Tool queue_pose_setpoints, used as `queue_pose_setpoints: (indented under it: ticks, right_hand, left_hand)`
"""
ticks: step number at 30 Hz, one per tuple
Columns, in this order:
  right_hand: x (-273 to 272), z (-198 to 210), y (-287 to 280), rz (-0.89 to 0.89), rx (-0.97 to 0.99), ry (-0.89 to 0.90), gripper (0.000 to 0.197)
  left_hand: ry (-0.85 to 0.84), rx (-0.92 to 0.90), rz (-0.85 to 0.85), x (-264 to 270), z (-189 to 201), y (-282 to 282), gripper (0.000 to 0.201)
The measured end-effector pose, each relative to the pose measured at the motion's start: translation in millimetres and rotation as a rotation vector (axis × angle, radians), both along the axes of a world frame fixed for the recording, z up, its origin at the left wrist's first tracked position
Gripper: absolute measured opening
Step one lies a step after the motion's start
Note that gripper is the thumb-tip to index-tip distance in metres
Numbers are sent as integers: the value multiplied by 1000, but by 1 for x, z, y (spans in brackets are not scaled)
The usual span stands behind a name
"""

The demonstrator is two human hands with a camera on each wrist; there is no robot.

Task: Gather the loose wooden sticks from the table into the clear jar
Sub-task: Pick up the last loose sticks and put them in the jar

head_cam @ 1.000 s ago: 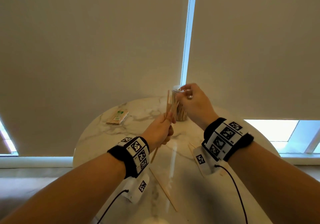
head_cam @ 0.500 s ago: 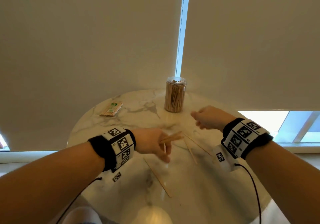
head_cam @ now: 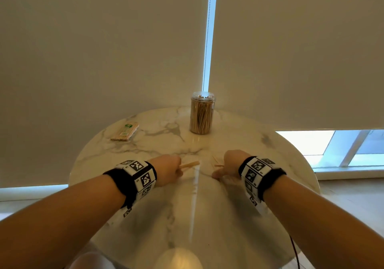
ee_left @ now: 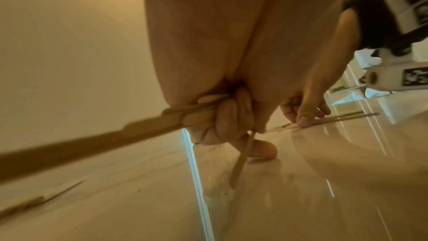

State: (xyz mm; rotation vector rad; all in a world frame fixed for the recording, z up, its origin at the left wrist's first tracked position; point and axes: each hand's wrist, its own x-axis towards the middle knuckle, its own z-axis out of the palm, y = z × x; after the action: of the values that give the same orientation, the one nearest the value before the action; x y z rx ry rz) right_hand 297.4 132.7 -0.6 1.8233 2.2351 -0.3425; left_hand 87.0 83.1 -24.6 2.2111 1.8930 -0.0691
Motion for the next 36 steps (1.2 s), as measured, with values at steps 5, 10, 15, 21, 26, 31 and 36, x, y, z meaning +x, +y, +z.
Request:
queue_pose_setpoints:
  ticks: [5,10,15,21,26,31,36]
  right_hand:
    - [-17,4,3,71,-1,-62,33]
    - [-18,3,5,63,-77,-14,12]
    - [-19,-3,4,49,-33,-8,16]
    - [-11,-8,14,47,30,49,23]
    - [-8,-12,23,126,93,-4,23]
    - [-17,-8,34,177,133,-56,20]
    - [-33,-13,46,194,152,-94,15]
  left_hand:
    - [-490,101,247,-13,3,20,21]
    - [-1068,159,479,-5,18,25,25]
    - [-1329,95,639,-2,15,34,24]
    - [-1316,23,624,3,-1,46,31]
    - [-1534,-25,666,8,-1,63,23]
    - [-1755,-72,736,3,11,79,29]
    - [-1921,-100,724,-4,14,110,44]
